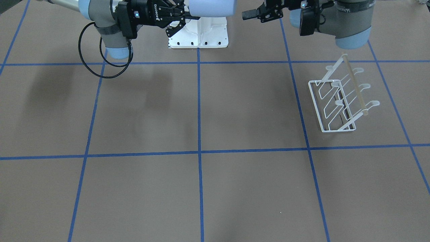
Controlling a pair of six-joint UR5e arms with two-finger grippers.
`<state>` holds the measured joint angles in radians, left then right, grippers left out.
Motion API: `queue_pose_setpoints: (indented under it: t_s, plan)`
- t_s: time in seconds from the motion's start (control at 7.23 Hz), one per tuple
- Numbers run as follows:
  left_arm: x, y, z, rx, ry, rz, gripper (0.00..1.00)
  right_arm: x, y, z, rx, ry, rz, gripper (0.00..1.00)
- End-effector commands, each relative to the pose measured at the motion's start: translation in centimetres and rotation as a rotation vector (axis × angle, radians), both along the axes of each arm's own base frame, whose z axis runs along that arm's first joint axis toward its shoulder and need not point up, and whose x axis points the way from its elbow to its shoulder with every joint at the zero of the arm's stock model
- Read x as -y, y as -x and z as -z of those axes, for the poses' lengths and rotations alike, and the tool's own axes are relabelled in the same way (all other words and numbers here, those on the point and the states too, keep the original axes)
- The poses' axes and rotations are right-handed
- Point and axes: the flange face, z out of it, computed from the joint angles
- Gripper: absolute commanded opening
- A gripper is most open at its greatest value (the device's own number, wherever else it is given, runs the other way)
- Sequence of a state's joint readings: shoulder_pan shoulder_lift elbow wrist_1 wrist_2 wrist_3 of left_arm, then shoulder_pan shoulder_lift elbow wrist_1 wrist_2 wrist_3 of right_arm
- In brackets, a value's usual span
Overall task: Hang cup on cup holder
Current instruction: 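Close the left gripper on the cup base and release the right gripper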
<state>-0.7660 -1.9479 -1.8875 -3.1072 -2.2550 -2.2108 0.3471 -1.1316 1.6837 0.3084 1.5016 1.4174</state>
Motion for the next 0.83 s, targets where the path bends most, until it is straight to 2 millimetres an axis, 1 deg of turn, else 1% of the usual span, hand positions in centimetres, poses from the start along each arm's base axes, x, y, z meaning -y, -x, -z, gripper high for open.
queue_pose_setpoints:
  t_s: [0.0, 0.14, 0.28, 0.42, 0.69]
  plan:
    - [-0.3, -0.3, 0.0, -0.011, -0.001, -0.003, 0.98, -0.2, 1.2, 0.7, 0.007, 0.010, 0.001, 0.00]
    - [-0.2, -0.4, 0.0, -0.010, 0.000, -0.003, 0.98, -0.1, 1.8, 0.4, -0.003, 0.014, 0.003, 0.00]
    - [-0.3, -0.4, 0.0, -0.012, -0.002, -0.005, 0.97, -0.1, 1.8, 0.6, 0.000, 0.014, 0.002, 0.00]
    - [-0.5, -0.8, 0.0, -0.018, 0.008, -0.006, 0.92, 0.0, 1.8, 0.5, -0.001, 0.018, -0.001, 0.00]
    - [-0.8, -1.4, 0.1, -0.029, 0.023, -0.002, 0.85, -0.1, 1.7, 0.6, 0.002, 0.017, -0.001, 0.00]
